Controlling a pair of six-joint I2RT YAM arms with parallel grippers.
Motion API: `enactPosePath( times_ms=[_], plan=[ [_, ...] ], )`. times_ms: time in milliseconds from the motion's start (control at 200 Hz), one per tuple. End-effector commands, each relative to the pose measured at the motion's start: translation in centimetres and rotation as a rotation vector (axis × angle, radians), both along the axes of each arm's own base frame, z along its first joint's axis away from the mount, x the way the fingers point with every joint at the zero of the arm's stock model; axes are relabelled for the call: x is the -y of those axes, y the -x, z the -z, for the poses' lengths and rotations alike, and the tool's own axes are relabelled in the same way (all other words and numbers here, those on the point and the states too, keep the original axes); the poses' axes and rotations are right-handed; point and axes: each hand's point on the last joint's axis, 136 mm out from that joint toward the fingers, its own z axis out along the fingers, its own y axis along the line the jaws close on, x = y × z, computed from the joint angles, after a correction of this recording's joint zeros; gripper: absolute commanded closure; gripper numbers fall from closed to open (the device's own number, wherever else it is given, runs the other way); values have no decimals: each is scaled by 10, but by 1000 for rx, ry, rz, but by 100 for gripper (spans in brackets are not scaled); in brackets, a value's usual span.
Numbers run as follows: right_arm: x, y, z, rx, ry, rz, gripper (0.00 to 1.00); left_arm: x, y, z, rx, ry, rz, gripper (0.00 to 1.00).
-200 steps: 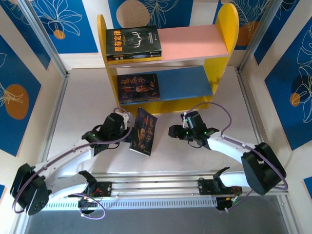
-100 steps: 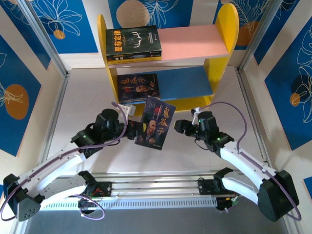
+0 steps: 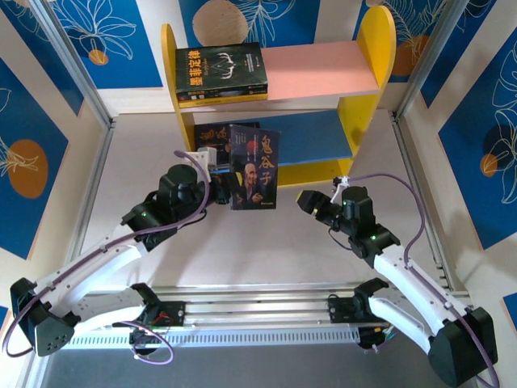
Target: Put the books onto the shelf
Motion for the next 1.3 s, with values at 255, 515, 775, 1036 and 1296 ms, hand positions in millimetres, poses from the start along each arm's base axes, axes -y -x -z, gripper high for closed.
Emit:
enactPosePath(
  times_ms=[255, 515, 775, 1036, 1296],
  plan=[
    [14, 3, -48, 111, -273, 139, 31, -14, -29, -77, 154, 278, -204, 100],
    [2, 7, -63, 143, -340, 127, 25, 0, -44, -72, 137, 321, -246, 100],
    [-22, 6, -71, 149, -362, 83, 9, 22, -50, -69, 125, 359, -222, 100],
    [-45, -6, -78, 129, -429, 60, 4, 38, -48, -67, 117, 398, -202, 100],
    [-56, -12, -80, 93, -515, 97, 3, 44, -46, -64, 117, 440, -203, 100]
  ],
)
